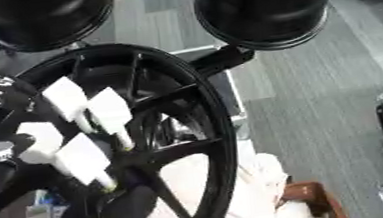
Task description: Pull the pin out of the wheel hub.
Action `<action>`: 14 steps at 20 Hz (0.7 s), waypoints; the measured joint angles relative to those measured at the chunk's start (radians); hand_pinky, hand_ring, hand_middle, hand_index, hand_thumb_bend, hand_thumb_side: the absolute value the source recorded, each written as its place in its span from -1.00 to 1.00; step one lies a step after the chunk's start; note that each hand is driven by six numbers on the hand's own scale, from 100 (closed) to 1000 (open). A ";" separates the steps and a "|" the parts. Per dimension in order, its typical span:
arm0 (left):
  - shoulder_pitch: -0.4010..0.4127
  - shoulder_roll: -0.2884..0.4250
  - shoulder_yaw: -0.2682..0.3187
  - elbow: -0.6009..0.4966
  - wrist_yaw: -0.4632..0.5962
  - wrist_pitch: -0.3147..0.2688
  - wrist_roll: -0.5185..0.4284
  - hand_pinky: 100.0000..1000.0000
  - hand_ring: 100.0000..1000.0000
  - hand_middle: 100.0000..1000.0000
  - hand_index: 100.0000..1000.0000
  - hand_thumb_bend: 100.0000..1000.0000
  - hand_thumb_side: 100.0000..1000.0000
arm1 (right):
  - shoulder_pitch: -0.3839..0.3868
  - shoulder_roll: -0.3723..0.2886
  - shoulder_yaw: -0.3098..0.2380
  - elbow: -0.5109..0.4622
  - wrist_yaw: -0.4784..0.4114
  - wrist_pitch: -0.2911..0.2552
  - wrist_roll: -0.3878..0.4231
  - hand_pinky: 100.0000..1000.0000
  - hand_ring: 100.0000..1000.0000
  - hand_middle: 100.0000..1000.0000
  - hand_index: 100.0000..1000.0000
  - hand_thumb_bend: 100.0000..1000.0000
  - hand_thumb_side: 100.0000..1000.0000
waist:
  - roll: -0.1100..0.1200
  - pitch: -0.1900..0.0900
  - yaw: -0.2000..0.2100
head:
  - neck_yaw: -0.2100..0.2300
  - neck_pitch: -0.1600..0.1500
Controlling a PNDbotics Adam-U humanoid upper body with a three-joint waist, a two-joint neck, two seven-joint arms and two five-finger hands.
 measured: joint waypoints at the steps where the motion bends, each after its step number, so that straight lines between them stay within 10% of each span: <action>1: 0.000 0.000 -0.001 0.001 -0.003 -0.004 -0.004 0.64 0.62 0.42 0.76 -1.00 1.00 | 0.000 0.000 0.000 0.000 -0.001 0.000 0.000 0.59 0.51 0.26 0.55 -0.99 -0.56 | 0.000 0.000 0.000 | 0.000 0.000; 14: 0.000 -0.013 -0.002 0.020 -0.039 -0.033 -0.016 0.66 0.65 0.45 0.80 -1.00 1.00 | -0.001 0.008 -0.003 0.000 -0.010 0.000 0.000 0.59 0.50 0.25 0.55 -1.00 -0.56 | -0.001 0.003 -0.002 | 0.006 -0.001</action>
